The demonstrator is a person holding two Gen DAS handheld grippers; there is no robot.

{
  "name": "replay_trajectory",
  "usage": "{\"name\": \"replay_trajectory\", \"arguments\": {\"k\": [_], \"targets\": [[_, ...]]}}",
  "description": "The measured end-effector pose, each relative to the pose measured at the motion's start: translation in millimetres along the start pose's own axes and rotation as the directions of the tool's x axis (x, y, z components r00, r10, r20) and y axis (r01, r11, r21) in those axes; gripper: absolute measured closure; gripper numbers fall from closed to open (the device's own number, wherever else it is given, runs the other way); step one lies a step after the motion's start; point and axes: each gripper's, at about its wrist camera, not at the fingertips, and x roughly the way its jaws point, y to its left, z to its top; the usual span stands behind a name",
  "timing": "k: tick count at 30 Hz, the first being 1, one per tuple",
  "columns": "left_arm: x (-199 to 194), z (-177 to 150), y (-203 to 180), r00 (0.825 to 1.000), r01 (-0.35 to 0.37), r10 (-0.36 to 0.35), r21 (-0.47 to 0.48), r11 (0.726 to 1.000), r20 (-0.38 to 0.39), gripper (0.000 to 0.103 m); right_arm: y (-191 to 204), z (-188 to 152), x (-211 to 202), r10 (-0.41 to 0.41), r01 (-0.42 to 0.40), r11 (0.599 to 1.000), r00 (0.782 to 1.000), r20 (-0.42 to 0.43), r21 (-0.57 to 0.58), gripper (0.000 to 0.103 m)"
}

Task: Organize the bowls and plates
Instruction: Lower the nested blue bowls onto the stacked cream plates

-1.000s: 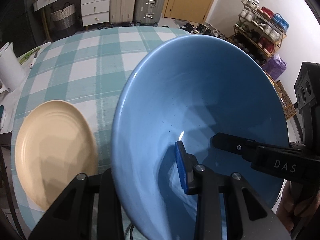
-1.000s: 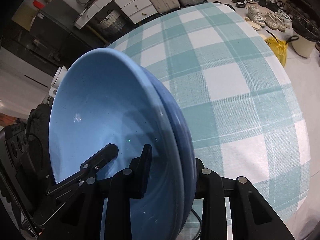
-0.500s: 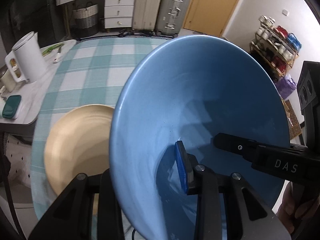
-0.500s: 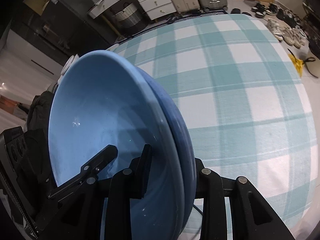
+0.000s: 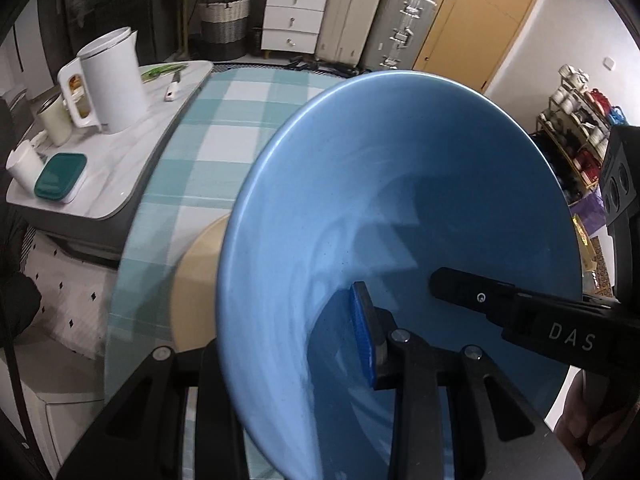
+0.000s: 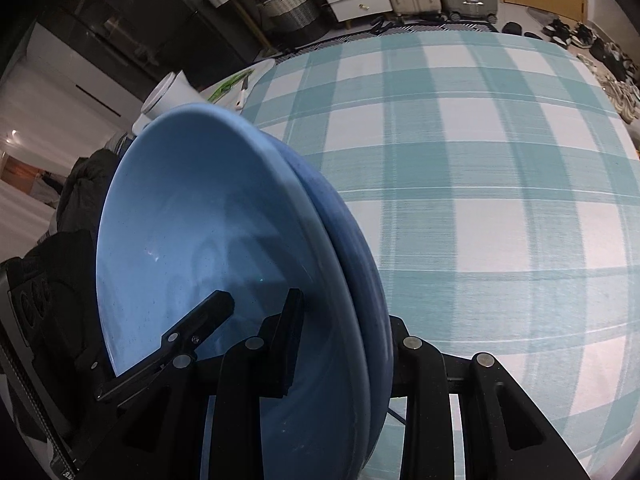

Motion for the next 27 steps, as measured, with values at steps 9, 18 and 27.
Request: {"name": "replay_trajectory", "arguments": {"k": [9,18,27], "targets": [[15.0,-2.5,31.2,0.998,-0.048,0.047,-0.042,0.998,-0.043,0.071,15.2,3.7,39.6,0.009,-0.009,1.0,0.998,-0.056,-0.009,0.073],[29.4,-10.1,47.3,0.994,-0.077,0.073,-0.058,0.995,-0.075,0.07,19.4,1.1,65.9,0.001,-0.002,1.0,0.996,-0.093,-0.015,0.073],[33.1,-10.7,50.7,0.994,-0.087,0.083,-0.058,0.994,-0.076,0.07,24.2,0.2,72.6,-0.016,0.013,0.999,0.996,-0.09,-0.031,0.073]]}}
